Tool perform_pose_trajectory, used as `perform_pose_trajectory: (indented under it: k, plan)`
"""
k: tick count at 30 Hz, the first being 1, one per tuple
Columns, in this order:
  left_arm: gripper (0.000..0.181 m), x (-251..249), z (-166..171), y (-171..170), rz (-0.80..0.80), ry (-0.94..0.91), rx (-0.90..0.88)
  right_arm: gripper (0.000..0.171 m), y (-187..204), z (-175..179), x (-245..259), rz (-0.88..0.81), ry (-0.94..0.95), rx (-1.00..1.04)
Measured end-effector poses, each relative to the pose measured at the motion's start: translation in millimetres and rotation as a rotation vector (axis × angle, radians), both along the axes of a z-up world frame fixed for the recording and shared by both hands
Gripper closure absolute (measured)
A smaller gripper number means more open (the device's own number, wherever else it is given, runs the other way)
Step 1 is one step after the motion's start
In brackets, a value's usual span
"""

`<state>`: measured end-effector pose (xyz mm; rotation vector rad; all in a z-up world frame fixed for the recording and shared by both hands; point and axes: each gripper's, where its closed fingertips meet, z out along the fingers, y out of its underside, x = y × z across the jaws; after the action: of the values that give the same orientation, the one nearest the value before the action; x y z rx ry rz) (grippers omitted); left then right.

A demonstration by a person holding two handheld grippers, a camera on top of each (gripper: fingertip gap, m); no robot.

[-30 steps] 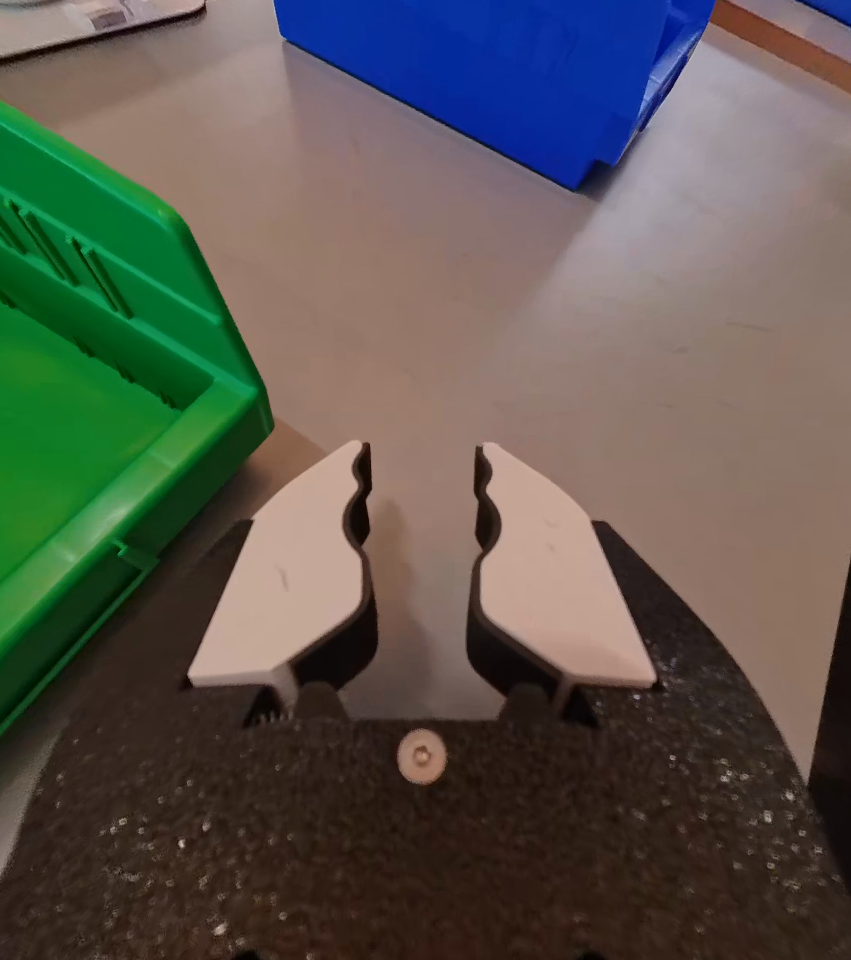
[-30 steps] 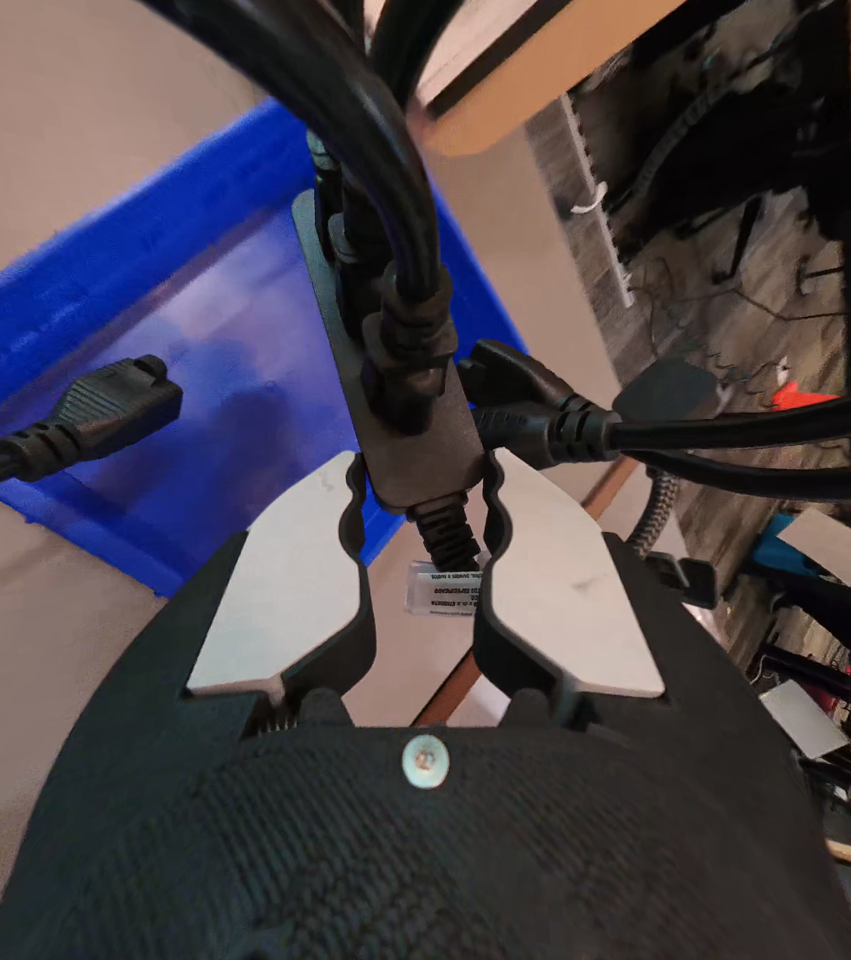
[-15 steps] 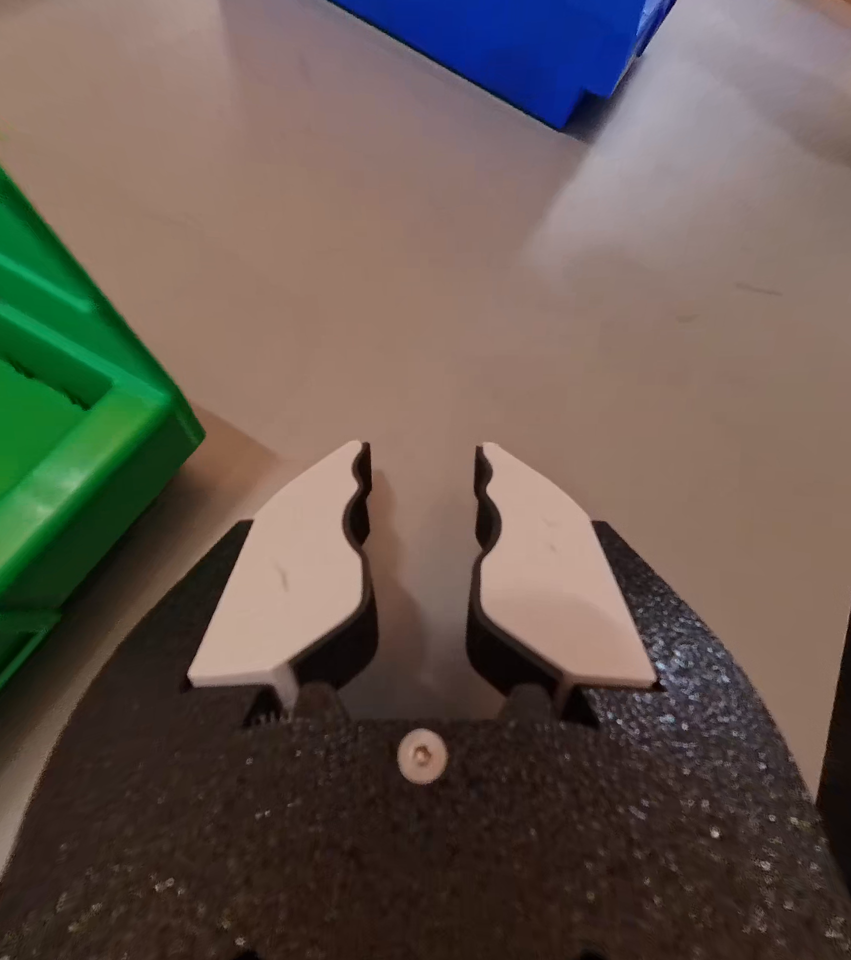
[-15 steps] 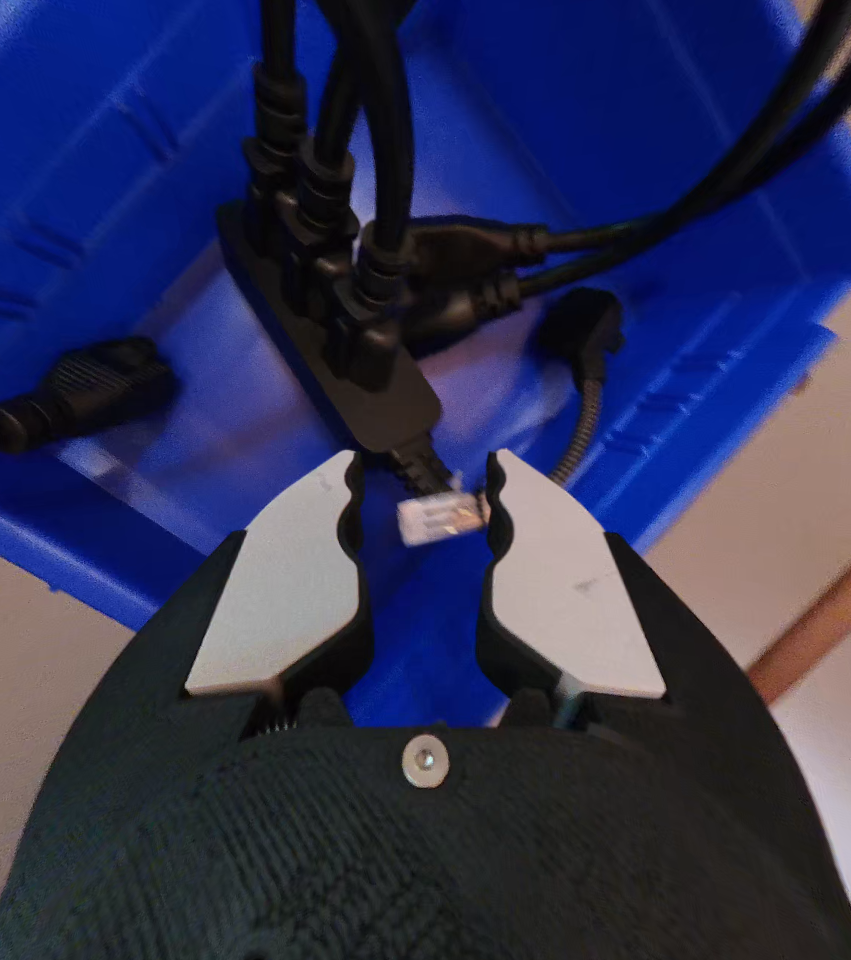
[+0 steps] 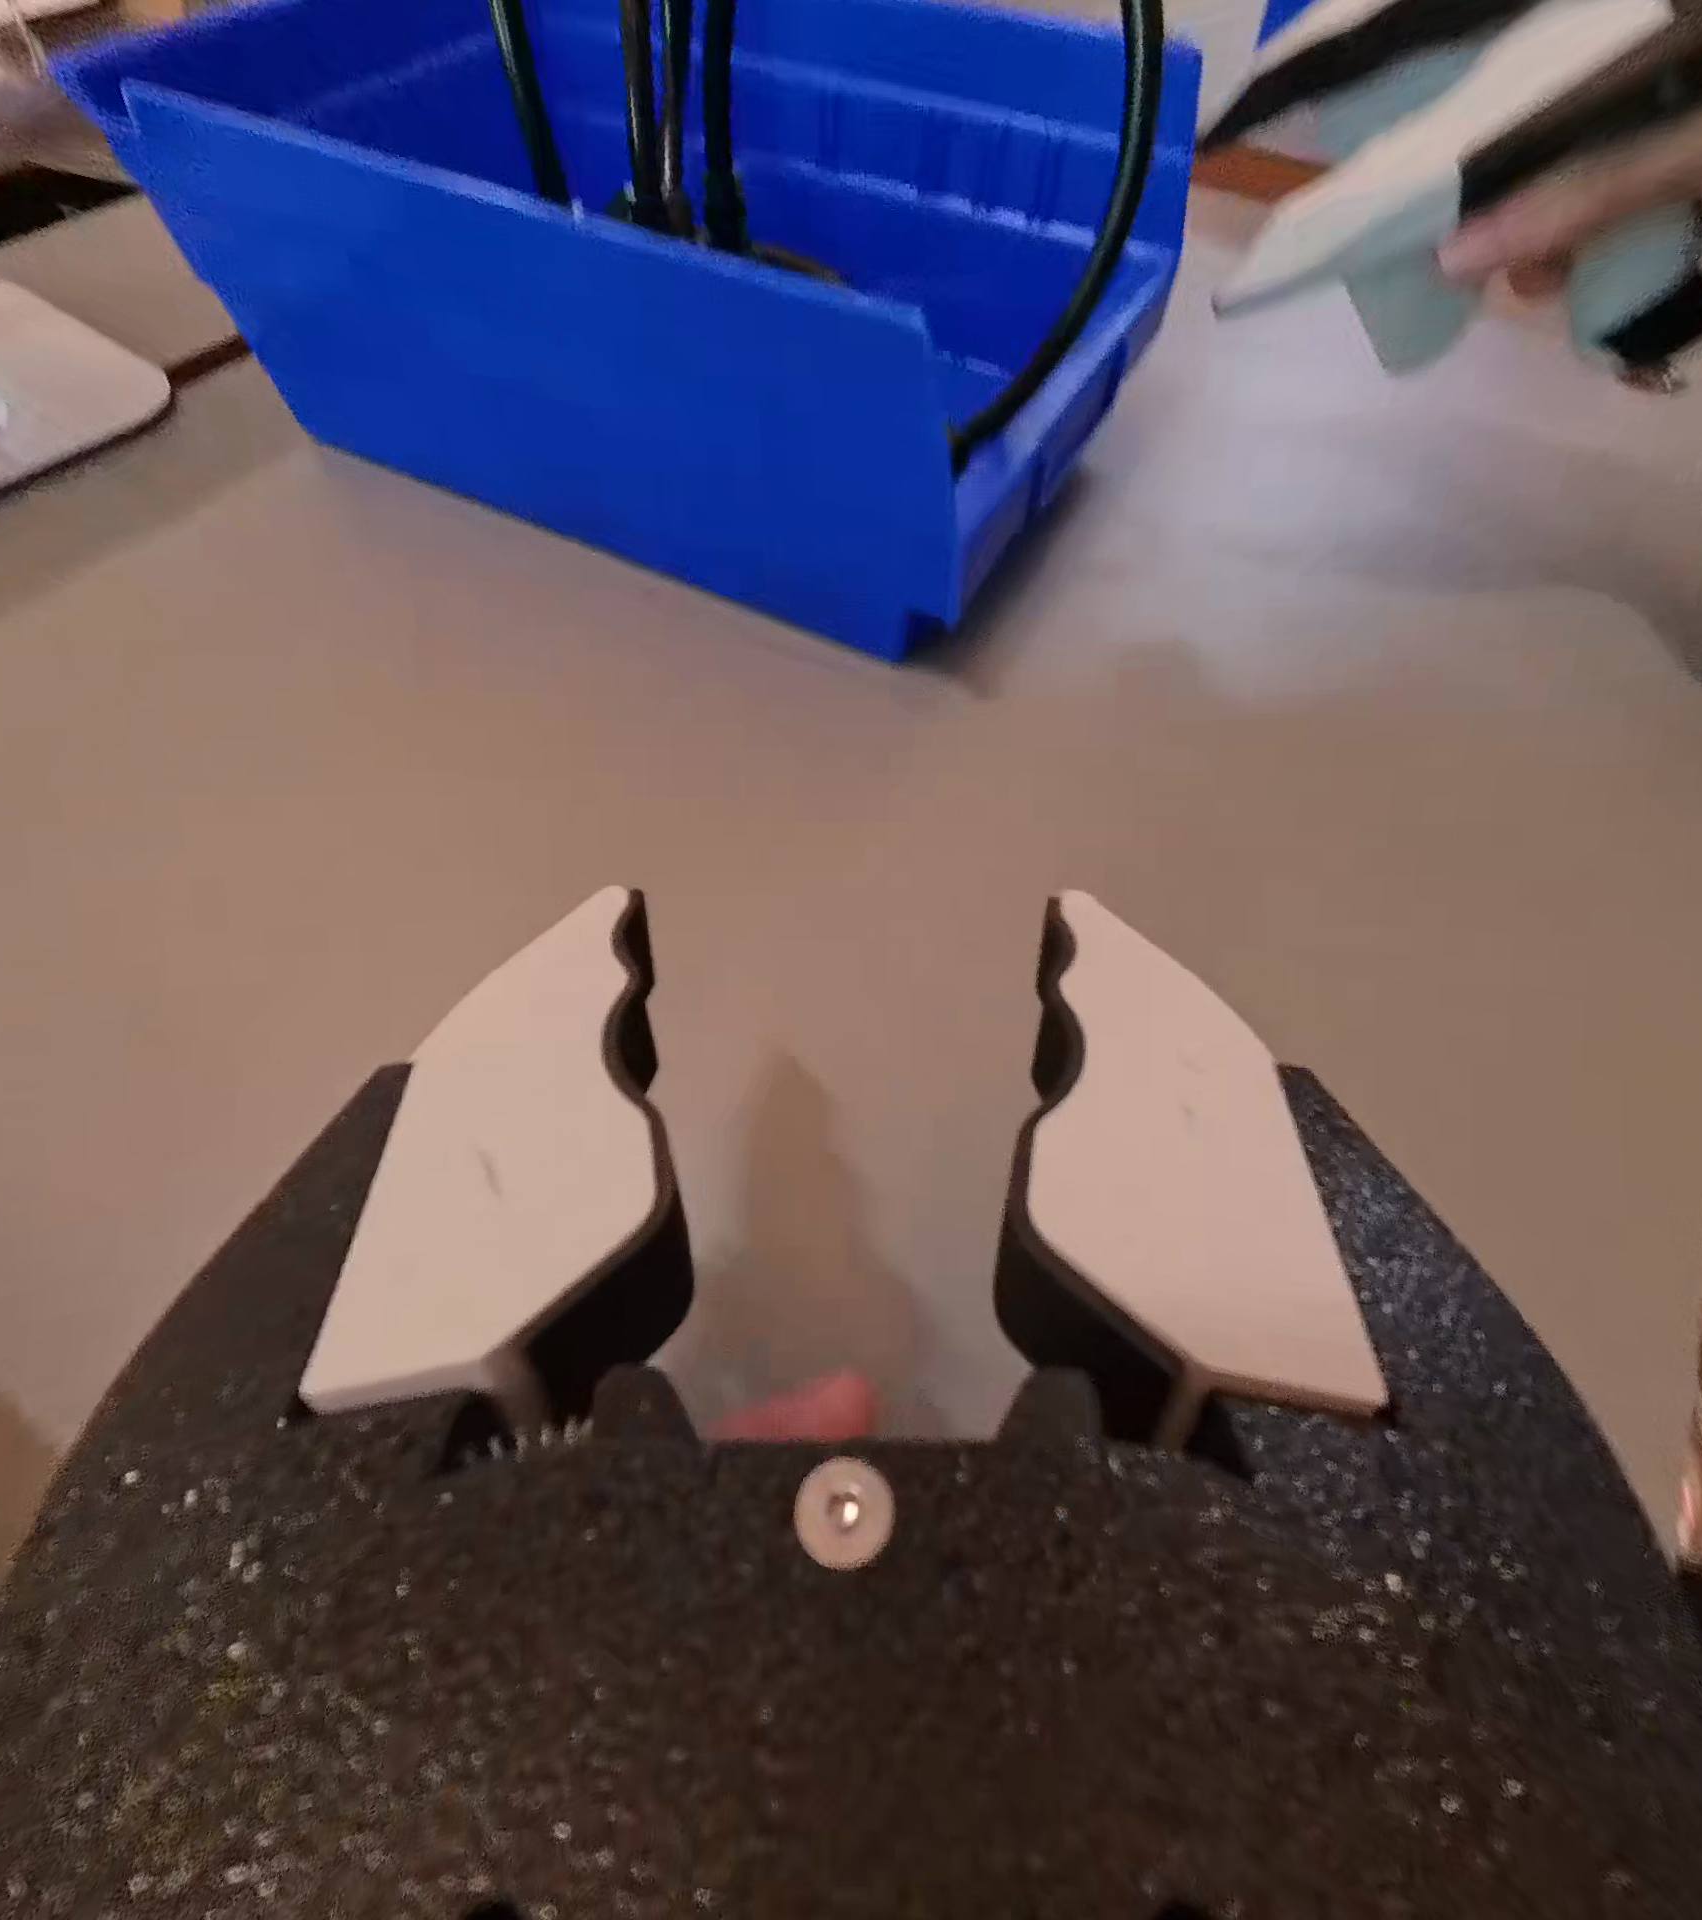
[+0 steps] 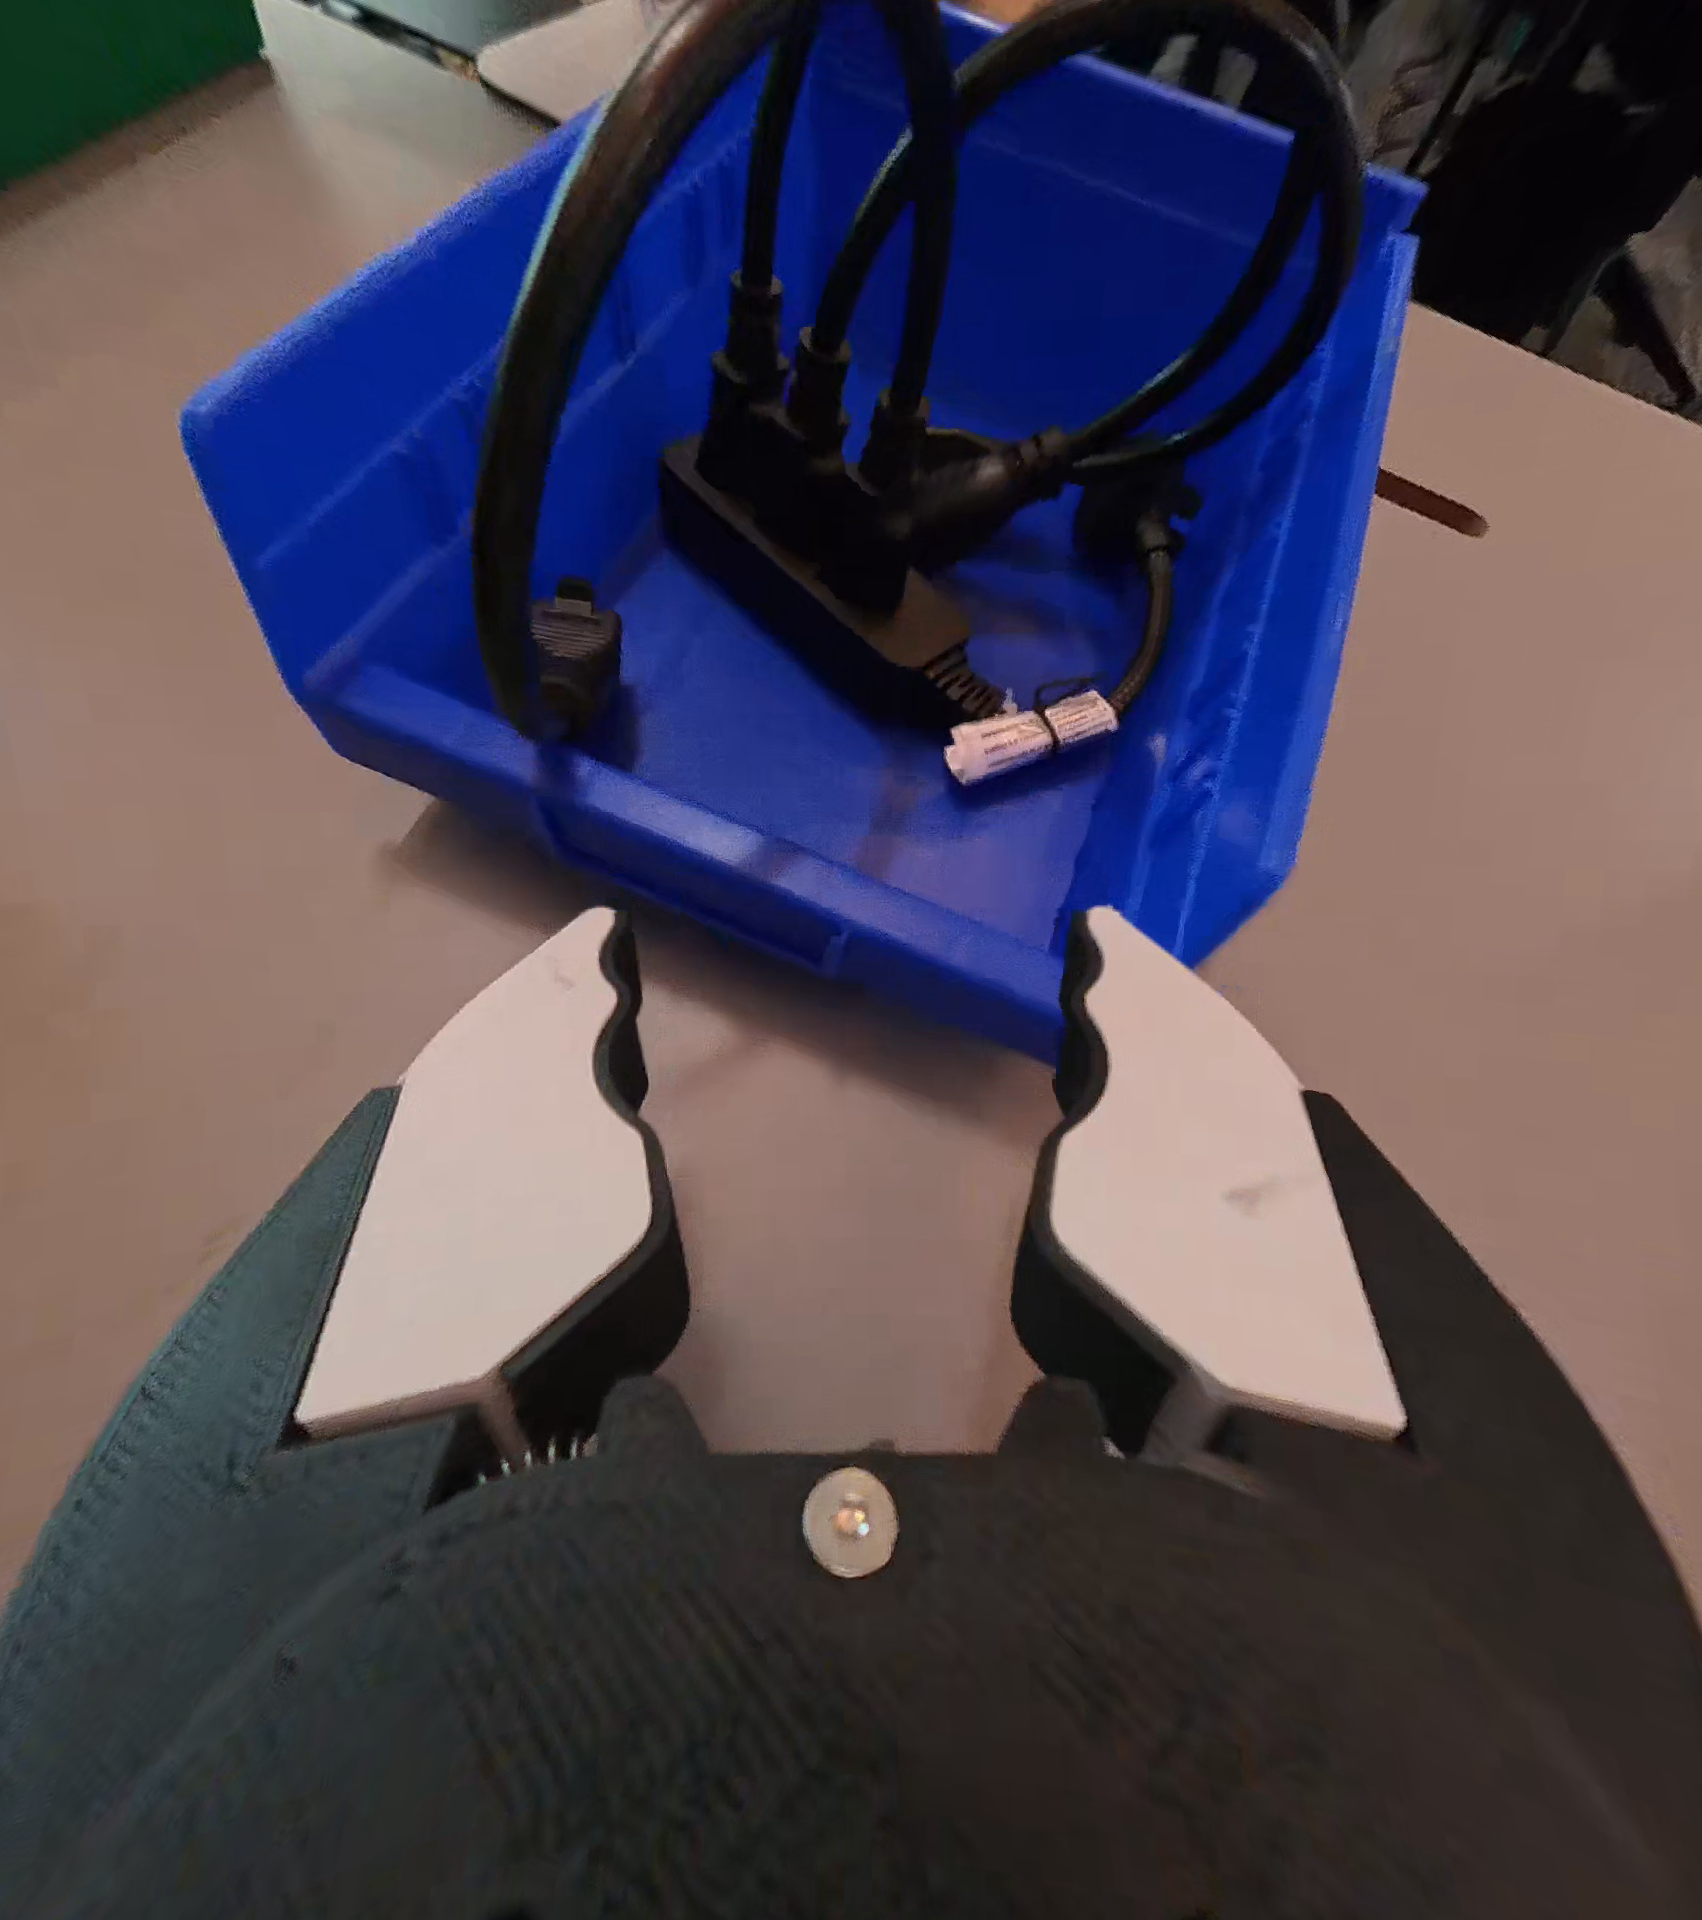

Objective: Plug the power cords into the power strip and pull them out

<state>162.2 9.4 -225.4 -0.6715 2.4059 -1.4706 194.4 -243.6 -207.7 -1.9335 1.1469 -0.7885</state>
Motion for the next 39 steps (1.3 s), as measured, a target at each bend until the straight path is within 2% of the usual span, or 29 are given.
perform_pose_trajectory:
  k: [3,7,10,12,13,15,18,19,21,24,28,34,39]
  plan:
    - [0.105,21.8,22.2,-42.2,0.056,0.018,-0.017,0.087,-12.6,1.2,0.0,-0.032,-0.012,-0.004]
    - [0.107,70.3,55.2,-91.4,0.167,0.112,-0.077,0.082,-29.6,17.4,1.2,-0.093,-0.071,-0.003]
    - [0.105,113.4,43.7,-109.0,0.285,0.203,0.028,0.084,-31.9,24.9,-0.5,-0.089,-0.093,0.026]
    - [0.103,129.7,31.2,-120.1,0.310,0.278,0.091,0.085,-33.0,26.4,-1.5,-0.086,-0.099,0.031]
    - [0.107,137.0,32.3,-126.2,0.332,0.312,0.071,0.086,-31.9,27.1,-2.1,-0.079,-0.099,0.040]
    - [0.108,146.3,26.9,-132.7,0.358,0.327,0.126,0.087,-28.1,29.4,-2.5,-0.061,-0.105,0.059]
    - [0.113,150.6,5.2,-134.8,0.379,0.304,0.308,0.090,-21.3,31.6,-2.5,-0.036,-0.110,0.078]
    - [0.119,152.2,-3.2,-133.2,0.384,0.287,0.373,0.090,-19.5,31.9,-2.4,-0.031,-0.109,0.076]
    - [0.115,154.2,-18.7,-132.1,0.378,0.274,0.475,0.090,-16.4,33.6,-2.3,-0.025,-0.115,0.062]
    - [0.126,169.8,-25.4,-124.4,0.405,0.184,0.523,0.091,-9.0,37.6,-4.4,-0.001,-0.125,0.050]
    - [0.167,176.8,-21.2,-102.4,0.430,0.235,0.400,0.093,-1.6,47.7,-8.6,0.022,-0.149,0.050]
    - [0.170,129.6,-21.5,-44.6,0.242,0.228,0.402,0.096,17.3,66.6,-14.6,0.069,-0.199,0.043]
    - [0.171,55.3,-21.1,32.9,0.165,0.210,0.413,0.095,61.0,77.6,-26.2,0.198,-0.216,0.012]
